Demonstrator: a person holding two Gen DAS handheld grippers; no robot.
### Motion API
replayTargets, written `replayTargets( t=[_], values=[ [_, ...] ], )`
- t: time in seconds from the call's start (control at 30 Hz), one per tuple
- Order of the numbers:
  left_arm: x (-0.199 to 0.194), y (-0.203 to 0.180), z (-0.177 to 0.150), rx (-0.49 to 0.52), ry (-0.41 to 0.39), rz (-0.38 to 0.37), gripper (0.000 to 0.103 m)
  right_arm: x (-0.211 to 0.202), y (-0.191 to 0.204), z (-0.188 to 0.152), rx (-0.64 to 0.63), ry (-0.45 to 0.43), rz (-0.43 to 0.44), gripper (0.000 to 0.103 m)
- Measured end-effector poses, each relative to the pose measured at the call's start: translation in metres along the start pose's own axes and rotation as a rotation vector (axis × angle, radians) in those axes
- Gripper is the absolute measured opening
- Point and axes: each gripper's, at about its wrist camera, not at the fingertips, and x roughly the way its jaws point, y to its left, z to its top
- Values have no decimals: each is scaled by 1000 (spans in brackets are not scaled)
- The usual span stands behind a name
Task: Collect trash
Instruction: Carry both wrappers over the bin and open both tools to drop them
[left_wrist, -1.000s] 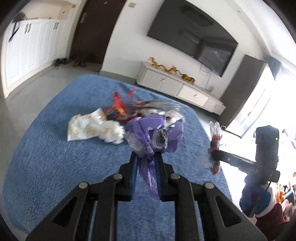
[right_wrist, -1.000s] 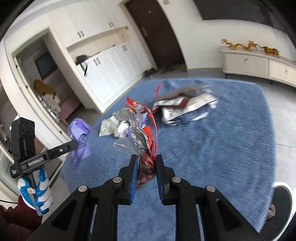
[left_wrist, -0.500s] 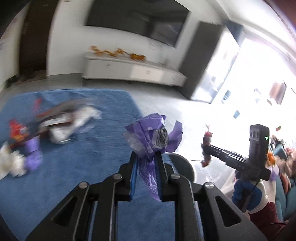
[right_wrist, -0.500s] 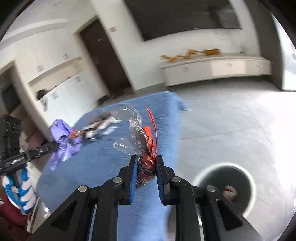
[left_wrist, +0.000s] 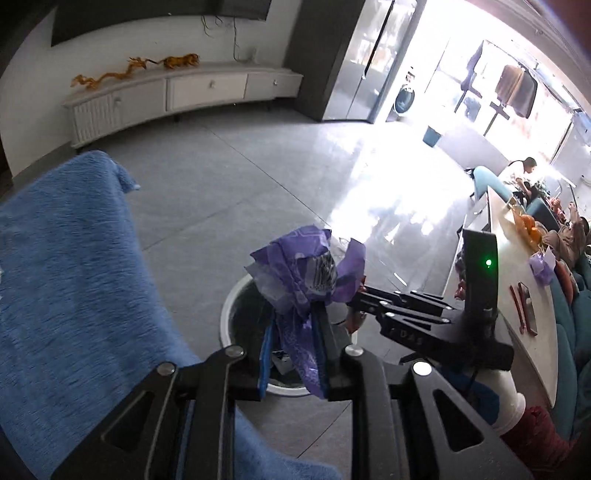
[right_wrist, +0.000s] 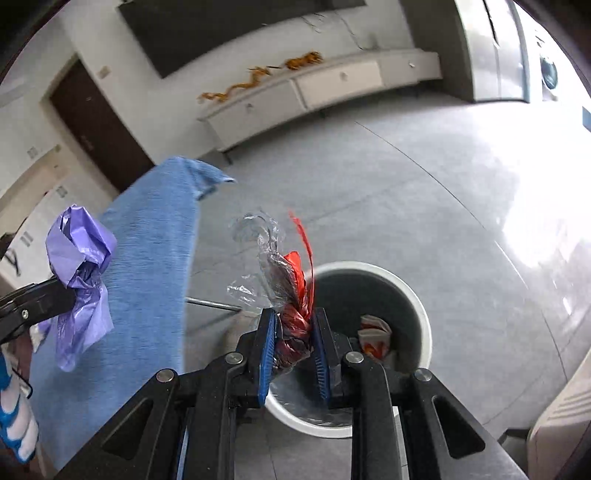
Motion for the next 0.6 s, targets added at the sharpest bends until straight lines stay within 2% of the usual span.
replayTargets(
  t=[0.13,0.23,0.43,0.6],
  values=[
    [30,-2,12,-11,38,-22,31,4,-20,-2,42,11,-37,23],
    [39,1,15,-23,49,-22,40,4,-24,-4,51,13,-51,27],
    [29,11,9,-36,41,-11,41,-5,-26,-6,67,-3,-62,31],
    [1,11,-2,-18,-22,30,41,-21,-18,-5,74,-37,-53,31]
  ],
)
